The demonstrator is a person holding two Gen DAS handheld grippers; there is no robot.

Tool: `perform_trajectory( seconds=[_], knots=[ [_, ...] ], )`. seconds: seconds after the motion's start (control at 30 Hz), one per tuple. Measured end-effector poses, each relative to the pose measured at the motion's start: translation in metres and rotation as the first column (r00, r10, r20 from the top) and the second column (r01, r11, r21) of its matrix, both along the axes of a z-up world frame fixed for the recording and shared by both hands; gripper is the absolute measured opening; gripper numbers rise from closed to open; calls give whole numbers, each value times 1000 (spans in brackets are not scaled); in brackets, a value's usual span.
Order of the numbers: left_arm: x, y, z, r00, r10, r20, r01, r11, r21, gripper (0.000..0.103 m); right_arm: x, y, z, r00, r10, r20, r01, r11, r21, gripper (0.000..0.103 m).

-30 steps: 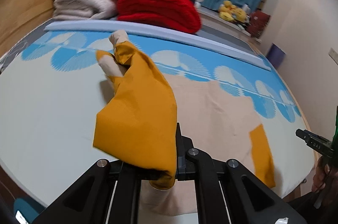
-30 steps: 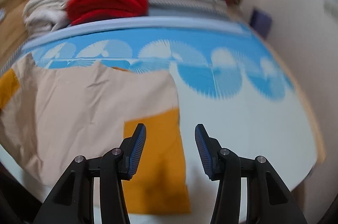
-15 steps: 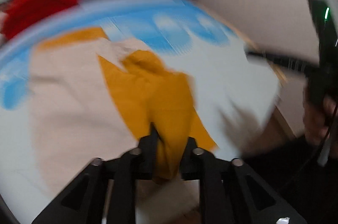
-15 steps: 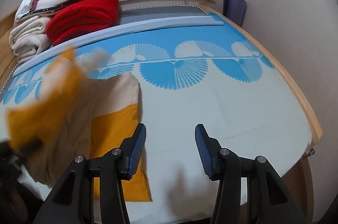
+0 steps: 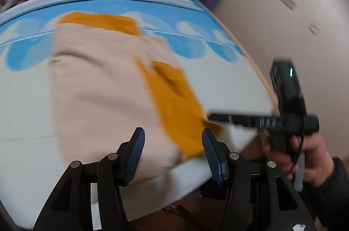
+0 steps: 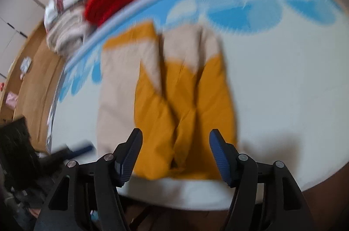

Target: Fold large clothes

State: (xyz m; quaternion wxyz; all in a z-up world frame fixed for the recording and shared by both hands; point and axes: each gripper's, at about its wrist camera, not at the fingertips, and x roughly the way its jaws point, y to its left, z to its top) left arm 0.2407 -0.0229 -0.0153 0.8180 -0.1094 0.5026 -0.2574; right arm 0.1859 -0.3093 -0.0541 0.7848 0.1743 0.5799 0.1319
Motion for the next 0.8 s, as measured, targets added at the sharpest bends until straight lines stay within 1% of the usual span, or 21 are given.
perform_trajectory(
  seconds=[0.07, 0.1, 0.17, 0.2, 0.23, 0.27, 0.3, 0.33, 0.37, 0.4, 0.43, 0.47, 0.5, 0.57, 0.6, 0.63, 0.67, 0.7, 0.73, 0.8],
  knots=[
    [3, 18, -3, 996, 87, -9, -86, 995, 52, 49, 2, 13, -23, 996, 8, -92, -10, 1000, -29, 65],
    [5, 26, -6, 992, 128, -18, -126, 989, 76, 49, 3, 16, -32, 993, 4, -121, -8, 999, -35, 65],
    [4, 41, -14, 981, 188, -43, -182, 977, 113, 49, 4, 19, -41, 989, -8, -148, 3, 999, -35, 64],
    [7, 49, -18, 972, 228, -63, -218, 967, 128, 49, 5, 20, -40, 990, -9, -139, 5, 999, -33, 48],
    [7, 58, -22, 965, 250, -80, -238, 962, 133, 49, 5, 22, -36, 994, -7, -110, 5, 1000, -19, 29],
    [8, 63, -25, 958, 269, -97, -255, 957, 136, 49, 5, 23, -26, 998, -2, -55, 2, 1000, 1, 10],
    [8, 66, -27, 954, 281, -107, -266, 954, 136, 49, 2, 25, -10, 1000, 15, 24, -15, 1000, 12, 9],
    [8, 70, -29, 950, 290, -114, -275, 952, 133, 49, -4, 28, 9, 992, 40, 119, -43, 999, 25, 9],
    [8, 72, -29, 950, 291, -116, -276, 952, 131, 49, -11, 29, 30, 975, 61, 214, -71, 997, 41, 8],
    [8, 71, -29, 951, 285, -115, -270, 954, 131, 49, -18, 29, 44, 958, 72, 277, -89, 995, 47, 8],
    [11, 69, -31, 954, 279, -114, -264, 956, 131, 49, -30, 25, 62, 930, 83, 359, -103, 994, 37, 8],
    [12, 66, -31, 957, 267, -113, -252, 959, 129, 49, -38, 19, 68, 920, 75, 386, -92, 995, 24, 8],
    [13, 63, -30, 961, 254, -113, -239, 963, 126, 49, -41, 14, 69, 920, 61, 386, -72, 997, 13, 7],
    [12, 60, -31, 965, 228, -126, -212, 969, 128, 49, -42, -8, 49, 952, 13, 305, 9, 997, -71, 7],
    [14, 54, -37, 968, 205, -148, -184, 973, 142, 49, -40, -13, 38, 966, -1, 258, 29, 994, -104, 7],
    [16, 49, -45, 968, 185, -171, -158, 974, 161, 49, -36, -25, 12, 988, -36, 152, 59, 987, -146, 7],
    [18, 43, -57, 964, 165, -208, -124, 973, 194, 49, -32, -28, -1, 994, -52, 96, 67, 984, -162, 7],
    [20, 36, -71, 956, 150, -252, -88, 967, 240, 49, -29, -32, -20, 998, -61, 24, 65, 980, -186, 7],
    [19, 31, -82, 949, 139, -283, -60, 961, 271, 52, -27, -34, -38, 998, -57, -28, 50, 975, -214, 7],
    [18, 25, -96, 936, 120, -332, -11, 950, 312, 52, -25, -30, -52, 998, -35, -53, 21, 969, -246, 7]
  ],
)
